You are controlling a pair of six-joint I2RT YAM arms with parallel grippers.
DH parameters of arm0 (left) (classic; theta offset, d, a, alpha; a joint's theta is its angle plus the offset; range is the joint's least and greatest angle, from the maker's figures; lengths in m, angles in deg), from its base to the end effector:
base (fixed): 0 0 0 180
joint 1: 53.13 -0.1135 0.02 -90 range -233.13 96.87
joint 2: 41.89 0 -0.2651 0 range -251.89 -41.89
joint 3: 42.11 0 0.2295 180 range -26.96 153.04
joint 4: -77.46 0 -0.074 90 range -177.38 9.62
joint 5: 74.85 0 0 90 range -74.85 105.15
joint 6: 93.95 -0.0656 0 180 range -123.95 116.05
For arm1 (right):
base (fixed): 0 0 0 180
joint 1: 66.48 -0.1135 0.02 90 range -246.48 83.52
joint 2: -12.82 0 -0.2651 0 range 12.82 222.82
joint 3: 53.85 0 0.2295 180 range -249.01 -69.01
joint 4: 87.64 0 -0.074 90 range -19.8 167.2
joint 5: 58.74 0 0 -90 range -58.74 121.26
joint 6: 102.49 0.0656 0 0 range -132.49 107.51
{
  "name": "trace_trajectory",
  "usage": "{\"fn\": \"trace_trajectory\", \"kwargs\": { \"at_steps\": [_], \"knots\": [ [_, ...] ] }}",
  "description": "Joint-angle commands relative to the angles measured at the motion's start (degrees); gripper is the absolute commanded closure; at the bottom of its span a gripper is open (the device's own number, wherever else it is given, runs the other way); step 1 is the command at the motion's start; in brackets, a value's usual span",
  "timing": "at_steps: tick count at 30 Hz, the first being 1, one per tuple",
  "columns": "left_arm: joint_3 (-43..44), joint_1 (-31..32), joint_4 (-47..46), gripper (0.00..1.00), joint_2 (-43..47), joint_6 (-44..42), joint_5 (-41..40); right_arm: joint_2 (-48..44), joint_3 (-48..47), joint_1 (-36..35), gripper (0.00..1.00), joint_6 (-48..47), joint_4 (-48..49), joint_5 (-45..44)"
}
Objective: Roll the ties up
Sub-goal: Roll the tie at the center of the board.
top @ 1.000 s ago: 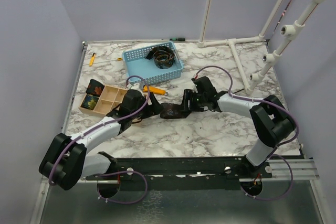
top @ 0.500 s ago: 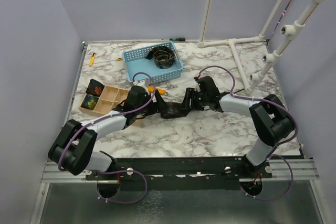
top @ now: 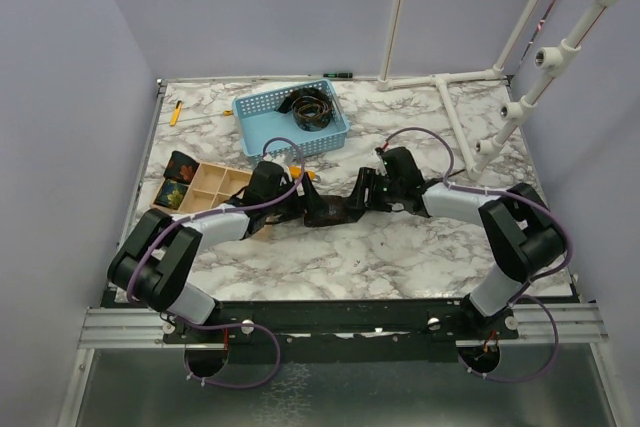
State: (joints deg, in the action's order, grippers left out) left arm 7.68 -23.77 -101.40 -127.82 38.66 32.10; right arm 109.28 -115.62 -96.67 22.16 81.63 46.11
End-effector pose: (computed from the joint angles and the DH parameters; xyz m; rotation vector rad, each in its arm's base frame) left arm 0.2480 -0.1615 0.1598 -0.1000 2.3833 -0.9795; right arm 0.2811 0.1830 0.1484 -0.0361 2.4970 0.8224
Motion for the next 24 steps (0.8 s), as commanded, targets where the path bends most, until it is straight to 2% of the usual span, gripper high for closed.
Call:
{"fn": "trace_trajectory", "kwargs": {
  "at_steps": [1, 6, 11, 14, 16, 18, 20, 24],
  "knots": [
    [1.3, -0.3, 1.3, 0.17, 2.5, -0.5, 0.2, -2.7, 0.8, 0.6, 0.35, -1.0, -9.6, -4.7],
    [1.4, -0.2, 5.4, 0.16, 6.0, -1.2, -2.9, -9.0, -2.1, 0.6, 0.30, -2.8, -13.3, -6.1],
    [-2.4, -0.3, 6.2, 0.12, 13.6, 0.3, -7.8, -16.1, -3.0, 0.4, 0.26, -6.5, -13.8, -8.3],
    [-4.3, -0.3, 6.3, 0.09, 18.5, 0.6, -9.5, -19.5, -2.1, 0.3, 0.23, -4.7, -11.3, -9.5],
    [-5.2, -0.3, 6.0, 0.08, 21.5, 0.4, -10.6, -21.4, 2.0, 0.8, 0.19, -0.5, -4.7, -9.2],
    [-5.9, -0.3, 5.7, 0.07, 24.4, -0.3, -11.6, -21.1, 4.2, 2.3, 0.16, 1.9, -0.6, -1.9],
    [-6.5, -0.3, 5.5, 0.06, 27.2, -0.6, -12.4, -16.6, 0.2, 2.2, 0.16, -1.4, -5.9, 3.3],
    [-8.1, -0.3, 5.6, 0.06, 31.5, -0.4, -12.1, -18.1, 2.3, -1.0, 0.16, -3.9, -0.4, 4.0]
  ]
}}
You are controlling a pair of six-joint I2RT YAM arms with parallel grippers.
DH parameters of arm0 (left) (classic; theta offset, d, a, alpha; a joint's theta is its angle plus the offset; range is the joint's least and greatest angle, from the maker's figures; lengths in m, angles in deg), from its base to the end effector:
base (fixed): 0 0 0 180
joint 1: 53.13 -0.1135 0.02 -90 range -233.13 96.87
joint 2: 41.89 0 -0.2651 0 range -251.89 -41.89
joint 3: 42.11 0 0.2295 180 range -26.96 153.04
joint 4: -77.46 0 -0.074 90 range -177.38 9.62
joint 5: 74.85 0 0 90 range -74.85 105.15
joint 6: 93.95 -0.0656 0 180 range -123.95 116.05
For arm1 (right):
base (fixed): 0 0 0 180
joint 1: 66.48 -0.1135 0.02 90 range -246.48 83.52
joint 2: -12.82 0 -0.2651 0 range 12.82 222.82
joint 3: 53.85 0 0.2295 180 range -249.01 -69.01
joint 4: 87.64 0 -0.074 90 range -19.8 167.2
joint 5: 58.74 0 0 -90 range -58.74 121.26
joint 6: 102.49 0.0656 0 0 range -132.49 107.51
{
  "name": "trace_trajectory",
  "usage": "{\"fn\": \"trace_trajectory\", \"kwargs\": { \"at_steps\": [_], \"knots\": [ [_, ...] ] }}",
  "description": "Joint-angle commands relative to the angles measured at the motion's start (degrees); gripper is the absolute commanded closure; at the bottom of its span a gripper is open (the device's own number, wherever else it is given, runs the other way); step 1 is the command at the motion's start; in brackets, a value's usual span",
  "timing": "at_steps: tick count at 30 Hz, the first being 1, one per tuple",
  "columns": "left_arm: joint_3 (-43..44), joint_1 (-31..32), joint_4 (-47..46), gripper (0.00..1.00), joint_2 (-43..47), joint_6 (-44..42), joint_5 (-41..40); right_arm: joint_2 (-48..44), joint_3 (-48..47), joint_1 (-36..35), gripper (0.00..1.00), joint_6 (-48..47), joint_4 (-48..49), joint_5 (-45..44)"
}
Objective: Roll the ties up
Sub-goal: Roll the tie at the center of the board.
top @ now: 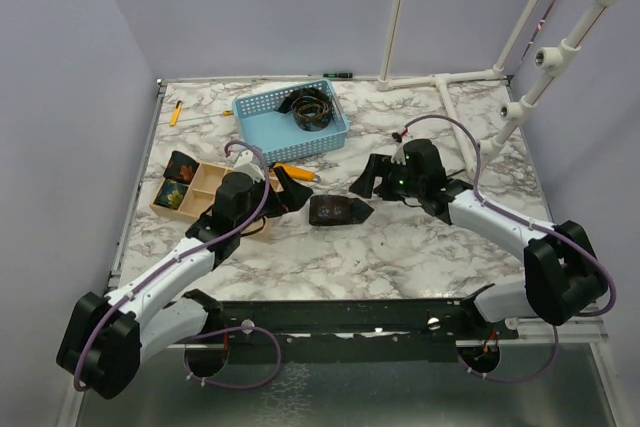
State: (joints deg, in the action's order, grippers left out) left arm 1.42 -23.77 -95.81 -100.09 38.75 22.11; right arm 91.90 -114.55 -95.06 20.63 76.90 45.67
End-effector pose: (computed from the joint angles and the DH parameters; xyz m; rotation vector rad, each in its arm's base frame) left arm 0.1982 -0.1206 0.2299 -0.1545 2.0577 -0.9286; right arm 0.2572 0.1587 0.2248 -0.0632 2.2780 0.8688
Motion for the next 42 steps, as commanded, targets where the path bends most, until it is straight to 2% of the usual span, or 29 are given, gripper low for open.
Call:
{"fn": "trace_trajectory", "kwargs": {
  "at_steps": [1, 4, 11, 17, 27, 42],
  "knots": [
    [-2.4, -0.3, 0.0, 0.06, 4.7, -0.1, -2.1, 0.0, -0.1, -3.8, 0.17, -3.5, 3.1, 3.1],
    [-4.7, -0.3, -1.0, 0.06, 6.4, 0.6, -1.9, 3.9, -2.9, -6.3, 0.21, -5.7, -1.9, 0.0],
    [-6.8, -0.2, -1.9, 0.07, 7.0, 1.0, -1.6, 9.1, -4.1, -9.2, 0.23, -5.7, -2.7, -4.1],
    [-5.5, -0.3, -1.9, 0.07, 3.9, 0.5, -0.2, 11.9, -5.5, -9.2, 0.24, -5.3, -5.0, -8.2],
    [-4.7, -0.3, -3.0, 0.07, 0.3, 0.9, 1.1, 13.7, -4.1, -9.1, 0.26, -4.1, -5.1, -10.2],
    [-3.2, -0.3, -3.6, 0.07, -3.1, 0.7, 2.6, 11.8, 0.1, -6.4, 0.30, -3.2, -4.5, -11.6]
  ]
}}
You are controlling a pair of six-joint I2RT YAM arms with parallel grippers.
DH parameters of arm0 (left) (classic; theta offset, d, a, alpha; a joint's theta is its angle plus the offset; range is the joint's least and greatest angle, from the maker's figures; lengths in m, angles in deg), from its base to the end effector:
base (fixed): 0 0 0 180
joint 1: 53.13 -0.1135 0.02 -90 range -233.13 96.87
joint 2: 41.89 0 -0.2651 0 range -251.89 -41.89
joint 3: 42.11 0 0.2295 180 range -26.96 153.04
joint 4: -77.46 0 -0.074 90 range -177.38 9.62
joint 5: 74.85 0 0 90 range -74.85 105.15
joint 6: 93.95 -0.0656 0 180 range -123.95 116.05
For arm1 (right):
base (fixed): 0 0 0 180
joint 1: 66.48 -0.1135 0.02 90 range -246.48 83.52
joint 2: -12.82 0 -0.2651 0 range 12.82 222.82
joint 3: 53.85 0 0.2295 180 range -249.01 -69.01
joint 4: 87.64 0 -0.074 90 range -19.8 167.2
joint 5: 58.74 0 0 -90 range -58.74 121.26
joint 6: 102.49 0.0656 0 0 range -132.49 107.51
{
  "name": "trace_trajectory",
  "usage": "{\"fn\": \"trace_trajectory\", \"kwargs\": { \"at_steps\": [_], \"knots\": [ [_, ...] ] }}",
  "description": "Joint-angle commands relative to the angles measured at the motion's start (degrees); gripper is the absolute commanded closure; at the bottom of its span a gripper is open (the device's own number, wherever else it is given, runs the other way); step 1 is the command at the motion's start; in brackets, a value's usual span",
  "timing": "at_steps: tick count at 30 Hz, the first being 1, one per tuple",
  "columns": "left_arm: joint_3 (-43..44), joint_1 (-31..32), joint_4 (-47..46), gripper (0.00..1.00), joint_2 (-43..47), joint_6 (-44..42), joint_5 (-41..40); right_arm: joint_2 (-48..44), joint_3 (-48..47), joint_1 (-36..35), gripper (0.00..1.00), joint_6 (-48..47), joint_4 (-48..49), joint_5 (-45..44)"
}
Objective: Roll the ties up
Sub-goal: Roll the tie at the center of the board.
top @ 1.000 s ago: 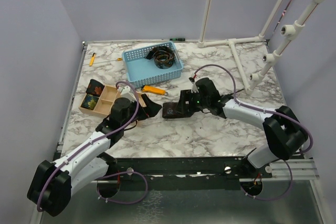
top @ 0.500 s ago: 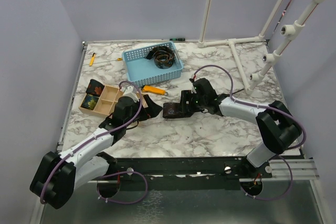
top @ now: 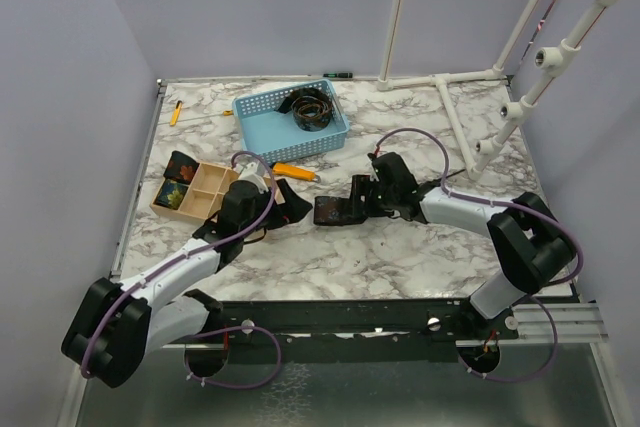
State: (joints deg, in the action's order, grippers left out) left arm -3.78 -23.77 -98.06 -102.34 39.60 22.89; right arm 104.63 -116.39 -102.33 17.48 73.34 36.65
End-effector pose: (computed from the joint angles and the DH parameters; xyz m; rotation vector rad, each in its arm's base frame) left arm 0.1928 -0.1186 0.1955 -0.1772 2.1545 -0.9102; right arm 0.2568 0.1931 0.1623 -0.1737 2.5040 0.6186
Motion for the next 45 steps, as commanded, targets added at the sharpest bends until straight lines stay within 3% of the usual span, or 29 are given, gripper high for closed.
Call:
{"fn": "trace_trajectory", "kwargs": {
  "at_steps": [1, 13, 26, 37, 45],
  "knots": [
    [2.0, -0.3, -1.4, 0.07, -1.1, -0.2, 1.9, -1.2, 2.2, 1.0, 0.31, 0.0, -0.9, -2.7],
    [3.9, -0.3, -3.2, 0.07, -6.6, -0.5, 4.5, -0.7, 4.2, 3.7, 0.37, -0.1, 0.2, -1.7],
    [13.2, -0.1, -3.9, 0.08, -21.9, -2.0, 10.6, 1.7, 4.6, 4.8, 0.39, -0.3, 1.7, -0.2],
    [10.8, 0.8, -5.9, 0.08, -25.7, 2.4, 11.0, 3.1, 4.4, 5.7, 0.40, 0.1, 2.1, 0.6],
    [9.0, 0.7, -4.7, 0.08, -18.3, 3.1, 9.1, -9.1, 2.8, 5.2, 0.23, -2.1, 0.4, 0.7]
  ]
}}
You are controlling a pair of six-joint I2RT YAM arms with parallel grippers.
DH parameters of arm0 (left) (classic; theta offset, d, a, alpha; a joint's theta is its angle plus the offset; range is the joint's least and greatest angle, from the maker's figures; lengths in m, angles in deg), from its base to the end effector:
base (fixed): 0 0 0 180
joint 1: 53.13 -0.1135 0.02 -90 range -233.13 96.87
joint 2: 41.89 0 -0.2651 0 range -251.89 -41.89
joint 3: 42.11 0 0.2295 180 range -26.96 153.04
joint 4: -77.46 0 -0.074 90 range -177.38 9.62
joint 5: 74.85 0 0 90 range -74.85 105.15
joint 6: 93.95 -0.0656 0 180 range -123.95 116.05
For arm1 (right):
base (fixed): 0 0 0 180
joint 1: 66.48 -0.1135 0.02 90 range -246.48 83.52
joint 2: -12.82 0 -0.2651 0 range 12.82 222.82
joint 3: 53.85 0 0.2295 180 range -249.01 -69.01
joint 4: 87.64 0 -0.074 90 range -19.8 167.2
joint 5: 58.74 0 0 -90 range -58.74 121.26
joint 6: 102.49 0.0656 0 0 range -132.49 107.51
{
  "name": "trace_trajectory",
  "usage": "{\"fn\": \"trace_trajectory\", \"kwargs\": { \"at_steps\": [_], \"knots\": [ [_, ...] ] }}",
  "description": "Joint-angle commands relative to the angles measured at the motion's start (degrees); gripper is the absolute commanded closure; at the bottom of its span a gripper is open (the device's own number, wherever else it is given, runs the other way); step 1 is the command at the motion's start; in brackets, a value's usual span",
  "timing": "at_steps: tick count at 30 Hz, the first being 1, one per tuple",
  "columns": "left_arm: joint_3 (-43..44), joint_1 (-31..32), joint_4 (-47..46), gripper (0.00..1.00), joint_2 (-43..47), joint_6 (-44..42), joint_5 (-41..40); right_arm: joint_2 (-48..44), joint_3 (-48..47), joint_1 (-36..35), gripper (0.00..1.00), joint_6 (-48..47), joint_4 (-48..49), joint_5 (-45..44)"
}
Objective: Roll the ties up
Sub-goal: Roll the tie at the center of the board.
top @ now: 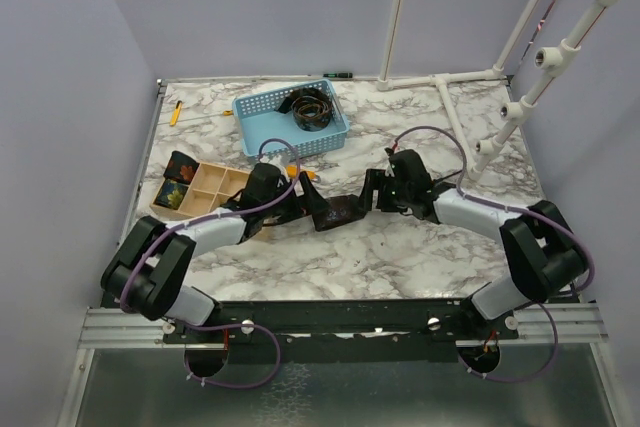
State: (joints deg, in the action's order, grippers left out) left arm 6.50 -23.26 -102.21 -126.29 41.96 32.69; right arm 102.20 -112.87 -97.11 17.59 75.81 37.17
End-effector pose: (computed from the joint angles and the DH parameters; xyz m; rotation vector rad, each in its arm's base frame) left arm 0.2421 -0.1619 0.1626 -0.1469 2.3772 -1.0302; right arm 0.2636 0.1639 0.1609 -0.0623 2.4750 0.6041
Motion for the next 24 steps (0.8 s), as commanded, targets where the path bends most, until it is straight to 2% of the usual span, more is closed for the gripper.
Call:
{"fn": "trace_trajectory", "kwargs": {
  "at_steps": [1, 5, 8, 15, 24],
  "knots": [
    [-1.8, 0.3, -0.4, 0.08, 7.1, 0.9, -1.1, -7.5, -1.3, -0.5, 0.19, -3.3, -2.1, 1.1],
    [-4.6, 0.3, -0.4, 0.07, 12.0, 2.5, -2.8, -7.1, -5.1, -2.8, 0.07, -7.2, -4.2, 4.5],
    [-6.6, 0.3, -0.1, 0.07, 15.0, 3.3, -3.8, -4.0, -7.0, -4.2, 0.06, -8.9, -5.2, 6.9],
    [-8.5, 0.3, 4.6, 0.04, 21.6, 4.2, -8.1, 1.9, -9.5, -6.5, 0.10, -11.1, -6.1, 8.4],
    [-9.3, 0.3, 5.2, 0.02, 23.1, 2.7, -6.9, 4.5, -8.8, -6.5, 0.18, -9.5, -7.4, 0.8]
  ]
}}
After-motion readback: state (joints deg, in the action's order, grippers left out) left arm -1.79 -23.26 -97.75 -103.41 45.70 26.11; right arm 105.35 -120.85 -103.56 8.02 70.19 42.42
